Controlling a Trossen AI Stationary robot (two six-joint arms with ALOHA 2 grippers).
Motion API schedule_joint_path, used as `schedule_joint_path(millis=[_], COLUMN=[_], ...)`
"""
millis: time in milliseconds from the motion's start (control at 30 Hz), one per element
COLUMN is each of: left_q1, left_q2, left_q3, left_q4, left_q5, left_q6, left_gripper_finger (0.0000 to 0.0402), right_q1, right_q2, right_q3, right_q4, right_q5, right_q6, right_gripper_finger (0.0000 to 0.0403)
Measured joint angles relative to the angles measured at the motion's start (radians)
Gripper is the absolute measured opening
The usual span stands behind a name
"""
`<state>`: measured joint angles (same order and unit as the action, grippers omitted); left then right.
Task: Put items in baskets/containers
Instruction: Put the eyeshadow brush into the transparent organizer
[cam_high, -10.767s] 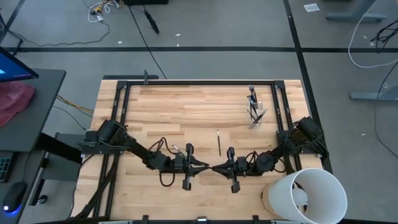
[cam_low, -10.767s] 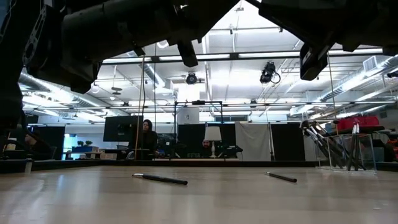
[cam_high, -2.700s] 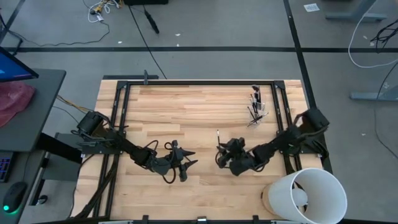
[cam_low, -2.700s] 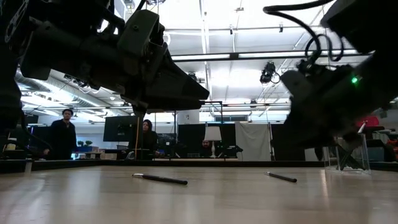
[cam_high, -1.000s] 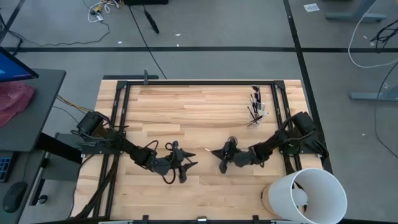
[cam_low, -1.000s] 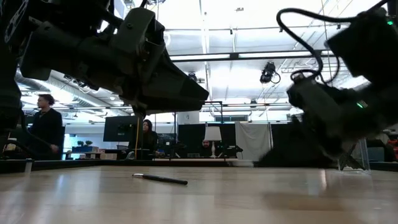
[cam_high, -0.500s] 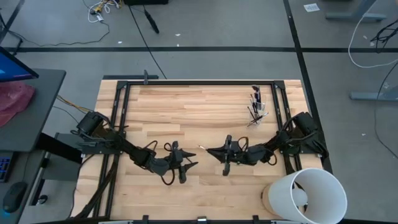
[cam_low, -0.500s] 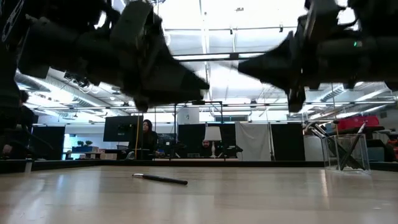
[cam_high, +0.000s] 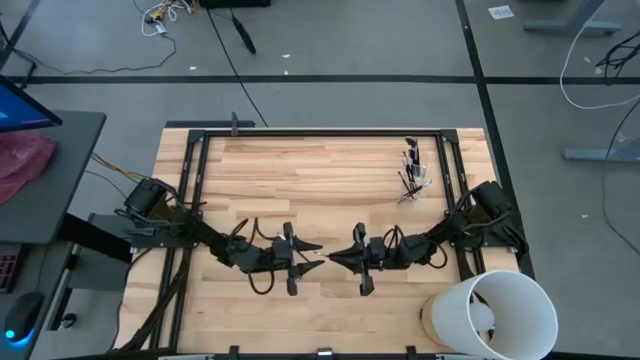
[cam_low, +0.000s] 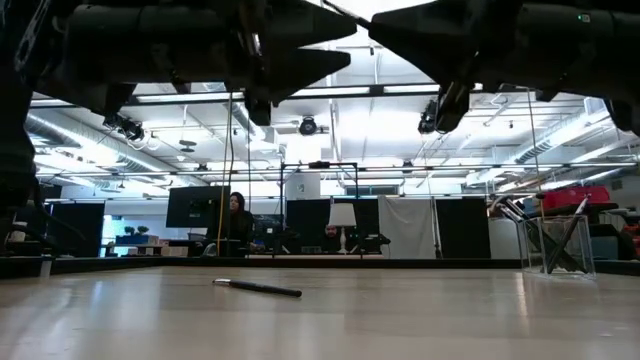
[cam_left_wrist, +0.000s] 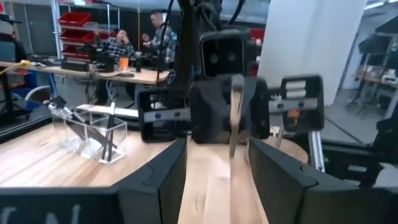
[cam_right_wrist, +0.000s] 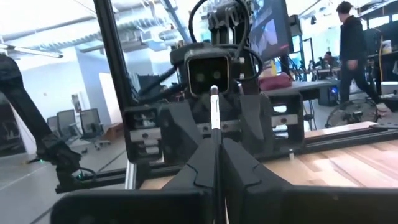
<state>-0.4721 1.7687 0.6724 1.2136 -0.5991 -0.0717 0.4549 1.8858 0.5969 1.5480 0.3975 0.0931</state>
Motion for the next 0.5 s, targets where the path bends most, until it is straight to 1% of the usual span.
schedule_joint_path(millis=[100, 233, 400, 500], left_q1=[-0.004, -0.010, -0.009, -0.009], left_q2=[0.000, 0.000, 0.000, 0.000], left_q3=[0.000, 0.000, 0.001, 0.001], left_q4=[0.037, 0.079, 0.078, 0.077], left_q5=[0.002, 0.032, 0.033, 0.033], left_q6=[0.014, 0.039, 0.040, 0.040], left_gripper_finger=[0.0177, 0.0177, 0.0176, 0.0164], right_q1=[0.000, 0.001, 0.001, 0.001], right_q2=[0.000, 0.000, 0.000, 0.000], right_q3=[0.005, 0.005, 0.005, 0.005], right_q4=[-0.019, -0.024, -0.024, -0.024], right_q5=[-0.002, -0.002, -0.016, -0.017], right_q6=[-0.003, -0.003, 0.002, 0.003], right_gripper_finger=[0.0009, 0.0009, 0.0009, 0.0009])
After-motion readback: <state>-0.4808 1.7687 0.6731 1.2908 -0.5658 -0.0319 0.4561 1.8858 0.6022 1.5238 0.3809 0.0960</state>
